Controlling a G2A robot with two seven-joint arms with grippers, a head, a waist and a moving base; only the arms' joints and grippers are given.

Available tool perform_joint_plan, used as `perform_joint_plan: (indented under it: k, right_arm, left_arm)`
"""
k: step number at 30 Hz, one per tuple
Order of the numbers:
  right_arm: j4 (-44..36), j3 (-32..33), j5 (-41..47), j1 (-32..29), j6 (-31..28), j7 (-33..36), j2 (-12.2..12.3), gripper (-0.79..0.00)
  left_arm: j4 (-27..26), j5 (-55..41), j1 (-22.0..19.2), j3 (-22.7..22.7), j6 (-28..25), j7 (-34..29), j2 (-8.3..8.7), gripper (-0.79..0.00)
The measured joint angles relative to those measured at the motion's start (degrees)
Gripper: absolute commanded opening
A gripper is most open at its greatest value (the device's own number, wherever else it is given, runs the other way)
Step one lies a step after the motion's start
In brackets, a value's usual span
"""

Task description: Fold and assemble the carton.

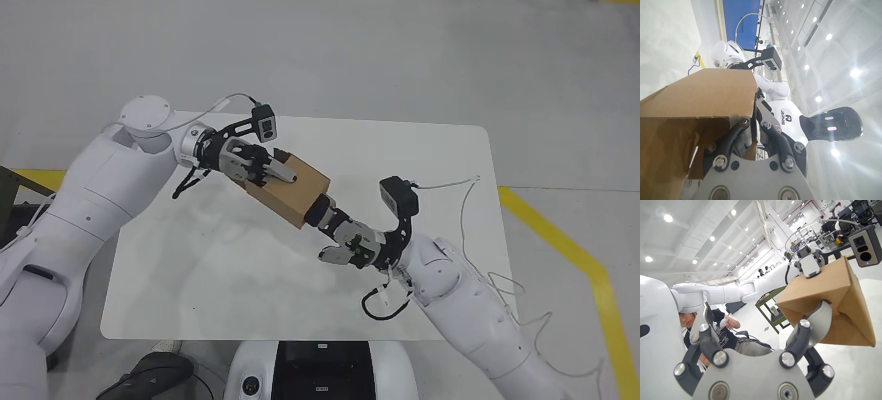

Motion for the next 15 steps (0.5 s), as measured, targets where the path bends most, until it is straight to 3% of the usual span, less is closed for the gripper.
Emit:
perform_joint_plan:
  k: [15]
  right_arm:
    - [0.17, -0.51, 0.24, 0.41, 0.31, 1.01, -0.43, 0.000]
  left_arm:
    - [1.02, -0.01, -0.74, 1.83, 0.02, 0.00, 0.22, -0.785]
